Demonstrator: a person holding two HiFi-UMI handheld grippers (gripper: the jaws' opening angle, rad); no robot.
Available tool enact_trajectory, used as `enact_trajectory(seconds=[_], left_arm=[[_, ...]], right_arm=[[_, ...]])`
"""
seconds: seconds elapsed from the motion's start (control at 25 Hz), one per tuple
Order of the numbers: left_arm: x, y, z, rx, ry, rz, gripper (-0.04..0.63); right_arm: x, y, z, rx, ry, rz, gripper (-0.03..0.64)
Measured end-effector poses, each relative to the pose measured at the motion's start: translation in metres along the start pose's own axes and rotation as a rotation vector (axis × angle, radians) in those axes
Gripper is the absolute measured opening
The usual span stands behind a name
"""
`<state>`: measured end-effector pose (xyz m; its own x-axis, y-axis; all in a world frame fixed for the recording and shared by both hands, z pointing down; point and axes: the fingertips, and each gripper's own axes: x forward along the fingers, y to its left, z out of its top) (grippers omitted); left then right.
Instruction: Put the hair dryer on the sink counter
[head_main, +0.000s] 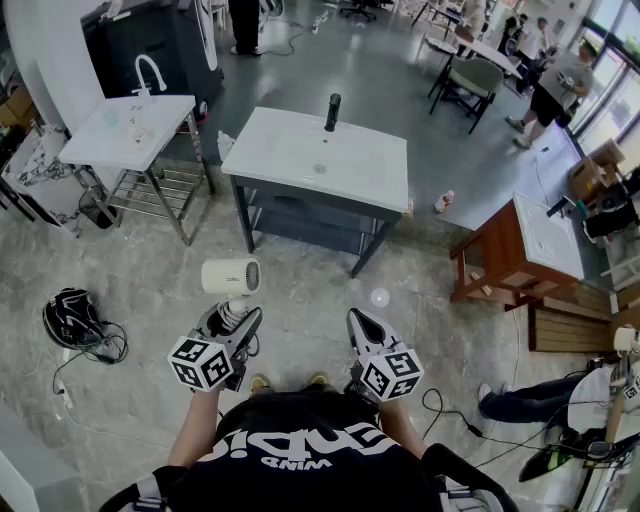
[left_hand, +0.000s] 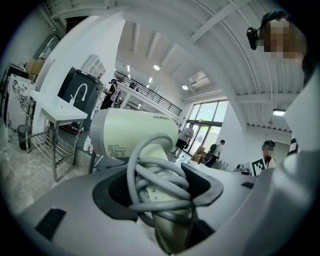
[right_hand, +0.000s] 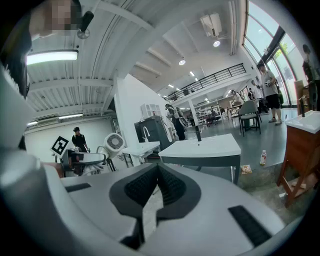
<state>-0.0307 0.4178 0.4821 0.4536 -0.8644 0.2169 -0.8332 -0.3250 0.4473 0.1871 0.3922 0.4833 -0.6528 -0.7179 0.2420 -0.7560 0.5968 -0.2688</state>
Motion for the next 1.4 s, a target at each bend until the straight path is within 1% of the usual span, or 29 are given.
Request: enact_trajectory(seconds=[0.2, 0.36, 0.52, 0.72, 0.88, 1.0, 1.08, 1.2, 1.4], left_arm=[[-0.002, 0.005, 0.005, 0.005, -0.007, -0.013, 0.287], [-0.007, 0.005, 0.002, 0.006, 0.007, -0.027, 0.287], [-0.009, 0.011, 0.005, 0.027, 0.013, -0.04, 0.287], [-0.017, 0.023, 0.009, 0.04, 0.007, -0.081, 0.287], [-0.021, 0.034, 0.011, 0.038, 0.031, -0.1, 0.287], [-0.022, 0.042, 0.009, 0.03, 0.043, -0.093, 0.287], [-0.02, 0.047, 0.009, 0.039, 0.047, -0.084, 0.287], [-0.009, 0.051, 0.011, 0.053, 0.047, -0.084, 0.287], [0.017, 0.056, 0.021, 0.045, 0.039, -0.086, 0.287]], right_arm=[[0.007, 0.009, 0.003, -0.018, -0.005, 0.003, 0.018], [-0.001, 0.016, 0.003, -0.021, -0.02, -0.007, 0.018], [-0.004, 0.027, 0.008, -0.048, -0.04, -0.012, 0.018], [-0.001, 0.043, 0.009, -0.047, -0.078, -0.057, 0.018], [0.001, 0.053, 0.01, -0.039, -0.083, -0.095, 0.018], [0.004, 0.054, 0.007, -0.038, -0.073, -0.109, 0.018], [0.008, 0.051, 0.007, -0.038, -0.076, -0.115, 0.018], [0.02, 0.043, 0.007, -0.036, -0.069, -0.122, 0.018], [0.044, 0.03, 0.013, -0.031, -0.06, -0.109, 0.018]])
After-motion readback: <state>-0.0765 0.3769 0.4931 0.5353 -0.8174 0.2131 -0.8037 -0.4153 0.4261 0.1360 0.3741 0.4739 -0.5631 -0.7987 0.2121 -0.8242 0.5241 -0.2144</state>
